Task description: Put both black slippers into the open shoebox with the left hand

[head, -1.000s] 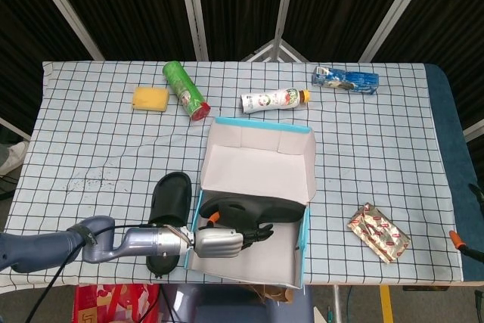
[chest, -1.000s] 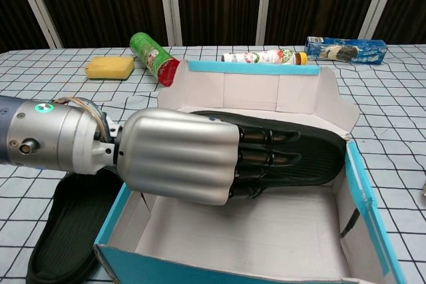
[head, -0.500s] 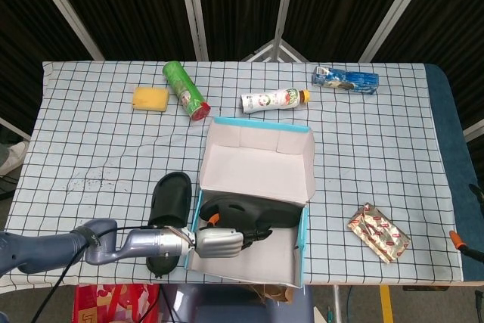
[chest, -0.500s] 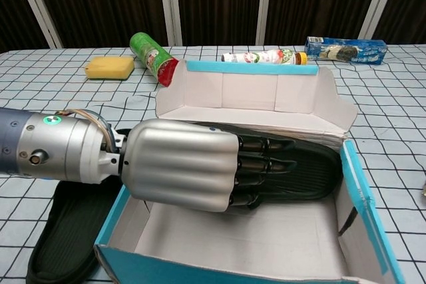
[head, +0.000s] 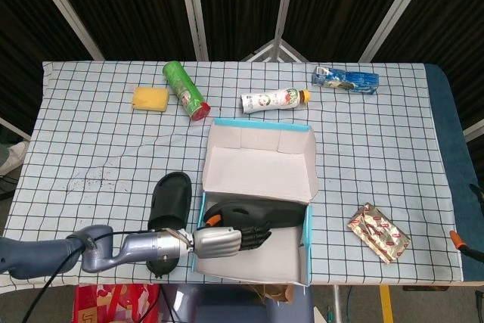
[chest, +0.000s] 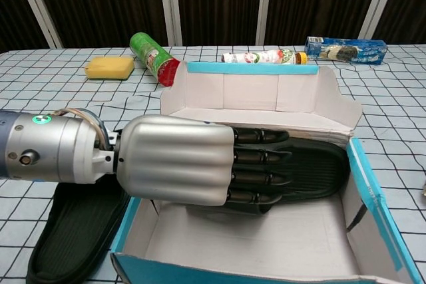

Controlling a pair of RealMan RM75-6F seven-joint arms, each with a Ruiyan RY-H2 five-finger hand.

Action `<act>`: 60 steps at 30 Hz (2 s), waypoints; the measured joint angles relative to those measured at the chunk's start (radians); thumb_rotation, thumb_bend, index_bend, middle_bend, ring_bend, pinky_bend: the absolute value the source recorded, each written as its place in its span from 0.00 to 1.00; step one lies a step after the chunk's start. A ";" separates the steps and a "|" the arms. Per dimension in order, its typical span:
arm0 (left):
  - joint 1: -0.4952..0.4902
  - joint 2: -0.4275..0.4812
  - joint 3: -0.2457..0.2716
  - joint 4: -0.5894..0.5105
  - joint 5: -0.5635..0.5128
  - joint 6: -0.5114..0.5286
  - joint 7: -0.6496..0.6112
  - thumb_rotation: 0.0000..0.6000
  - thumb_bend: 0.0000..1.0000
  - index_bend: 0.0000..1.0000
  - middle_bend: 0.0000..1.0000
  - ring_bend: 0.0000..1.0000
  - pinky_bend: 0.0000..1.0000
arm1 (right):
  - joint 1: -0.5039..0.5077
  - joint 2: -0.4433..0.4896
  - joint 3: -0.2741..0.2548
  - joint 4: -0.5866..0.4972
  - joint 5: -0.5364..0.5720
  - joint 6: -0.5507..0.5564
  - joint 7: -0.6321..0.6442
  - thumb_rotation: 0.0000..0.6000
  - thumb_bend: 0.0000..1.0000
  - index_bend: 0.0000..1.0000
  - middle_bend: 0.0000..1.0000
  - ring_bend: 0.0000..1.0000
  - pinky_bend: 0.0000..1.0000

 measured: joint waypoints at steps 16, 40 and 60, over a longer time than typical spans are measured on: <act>0.138 0.157 -0.048 -0.247 -0.045 0.261 0.047 1.00 0.27 0.00 0.08 0.00 0.00 | -0.005 0.005 0.003 -0.007 0.007 0.005 0.001 1.00 0.31 0.06 0.02 0.00 0.00; 0.359 0.498 -0.036 -0.627 -1.112 0.058 -0.655 1.00 0.25 0.00 0.09 0.00 0.00 | -0.002 0.009 0.001 -0.028 0.013 -0.011 -0.045 1.00 0.31 0.06 0.02 0.00 0.00; 0.012 0.374 0.023 -0.522 -1.625 -0.030 -0.451 1.00 0.25 0.00 0.09 0.00 0.00 | 0.008 0.008 -0.003 -0.020 0.016 -0.039 -0.042 1.00 0.31 0.06 0.02 0.00 0.00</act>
